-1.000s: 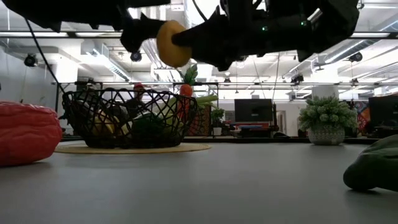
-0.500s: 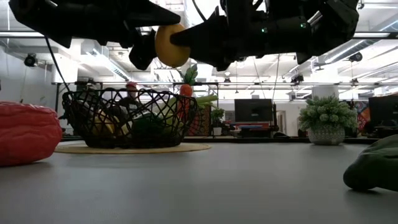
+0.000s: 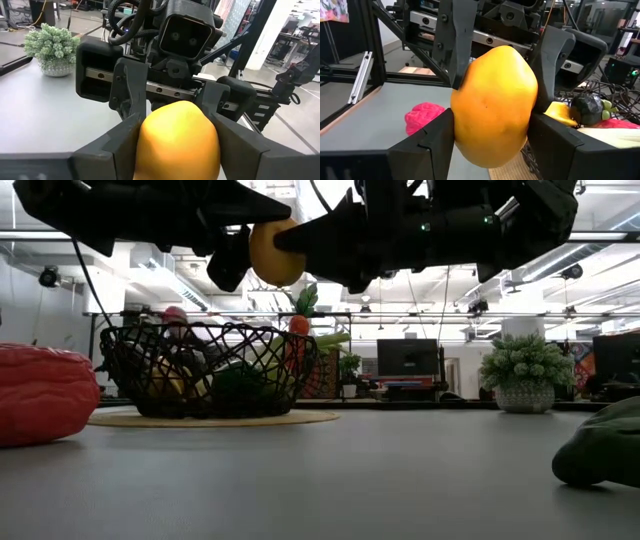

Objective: Build produce basket
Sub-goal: Put the yellow lemon into the black wire basket

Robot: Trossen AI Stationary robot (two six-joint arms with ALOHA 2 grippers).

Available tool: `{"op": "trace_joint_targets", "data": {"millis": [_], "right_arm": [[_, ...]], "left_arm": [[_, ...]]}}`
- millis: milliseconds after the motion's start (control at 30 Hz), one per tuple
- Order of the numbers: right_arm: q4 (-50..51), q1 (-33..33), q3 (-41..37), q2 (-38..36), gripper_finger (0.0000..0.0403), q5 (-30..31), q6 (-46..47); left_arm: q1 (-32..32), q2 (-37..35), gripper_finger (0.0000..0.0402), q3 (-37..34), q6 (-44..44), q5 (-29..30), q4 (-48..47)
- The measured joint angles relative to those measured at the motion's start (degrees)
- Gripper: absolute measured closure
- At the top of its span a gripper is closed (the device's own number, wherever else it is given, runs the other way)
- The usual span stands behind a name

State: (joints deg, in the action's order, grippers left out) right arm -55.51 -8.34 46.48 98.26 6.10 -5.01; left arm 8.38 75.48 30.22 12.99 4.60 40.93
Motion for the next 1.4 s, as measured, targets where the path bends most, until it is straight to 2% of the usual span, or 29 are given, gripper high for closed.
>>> {"op": "trace_joint_targets", "data": {"millis": [200,467,633,900,1067,1167,1267,1400], "right_arm": [[0.11,0.0,0.0,0.0,0.0179,-0.03,0.45],[0.9,0.0,-0.02,0.0,0.0098,-0.05,0.8],[1.74,0.11,-0.02,0.0,0.0069,-0.05,2.18],[4.81,0.11,-0.11,-0.97,0.0068,-0.07,1.99],[7.35,0.08,-0.59,-1.25,0.0079,-0.09,2.08],[7.28,-0.04,-0.99,-1.25,0.0085,-0.1,2.9],[7.39,-0.04,-1.2,-1.25,0.009,-0.12,3.8],[7.26,-0.04,-1.24,-1.29,0.0092,-0.12,4.27]], "left_arm": [[0.0,0.02,0.0201,0.0,0.11,0.23,0.04],[0.0,0.02,0.0203,0.02,0.14,0.42,0.49],[0.0,0.02,0.0203,0.02,0.14,0.42,0.44],[0.35,-3.3,0.0203,0.02,0.62,0.4,0.52],[0.32,-9.38,0.0203,0.02,-1.73,0.4,-1.72],[-0.37,-13.97,0.0203,0.02,-4.64,0.59,-6.57],[-1.26,-19.21,0.0203,0.02,-7.14,5.44,-14.79],[-2.5,-24.65,0.0203,-0.03,-7.09,16.98,-28.85]]}}
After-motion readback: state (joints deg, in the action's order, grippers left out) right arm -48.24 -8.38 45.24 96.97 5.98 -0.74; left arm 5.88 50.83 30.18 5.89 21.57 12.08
